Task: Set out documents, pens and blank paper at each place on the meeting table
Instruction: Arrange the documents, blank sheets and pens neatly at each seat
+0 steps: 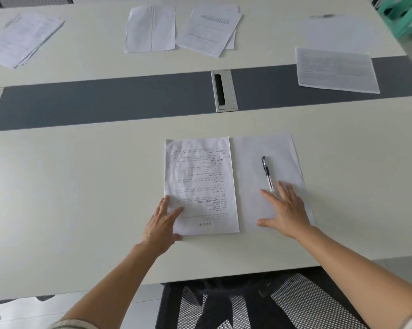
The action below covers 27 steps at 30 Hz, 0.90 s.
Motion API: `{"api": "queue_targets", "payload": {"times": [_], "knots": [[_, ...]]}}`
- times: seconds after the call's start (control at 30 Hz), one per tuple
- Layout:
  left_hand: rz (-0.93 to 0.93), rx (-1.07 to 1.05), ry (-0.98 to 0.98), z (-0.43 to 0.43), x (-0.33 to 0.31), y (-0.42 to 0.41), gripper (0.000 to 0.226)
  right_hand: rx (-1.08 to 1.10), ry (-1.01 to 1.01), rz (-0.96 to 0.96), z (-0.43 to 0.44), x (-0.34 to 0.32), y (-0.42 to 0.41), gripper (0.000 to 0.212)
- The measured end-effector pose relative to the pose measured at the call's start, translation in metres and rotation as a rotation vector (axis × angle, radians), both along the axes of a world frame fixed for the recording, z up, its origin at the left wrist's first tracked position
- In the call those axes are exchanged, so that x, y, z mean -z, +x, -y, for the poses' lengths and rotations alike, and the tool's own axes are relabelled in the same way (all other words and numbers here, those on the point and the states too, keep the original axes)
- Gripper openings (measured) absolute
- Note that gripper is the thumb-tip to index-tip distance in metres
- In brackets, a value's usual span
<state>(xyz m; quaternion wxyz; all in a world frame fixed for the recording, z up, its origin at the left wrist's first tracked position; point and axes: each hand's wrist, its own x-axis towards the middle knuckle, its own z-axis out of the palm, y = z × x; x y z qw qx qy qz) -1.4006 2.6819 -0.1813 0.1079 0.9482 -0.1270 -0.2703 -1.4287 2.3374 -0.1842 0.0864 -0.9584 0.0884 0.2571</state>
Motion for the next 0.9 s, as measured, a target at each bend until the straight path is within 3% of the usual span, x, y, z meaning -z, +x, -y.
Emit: {"api": "queue_targets", "payload": {"times": [0.9], "knots": [[-0.009,0.004,0.049,0.000,-0.006,-0.006,0.079,0.027,0.007,-0.035,0.018,-0.005,-0.003,0.097]]}}
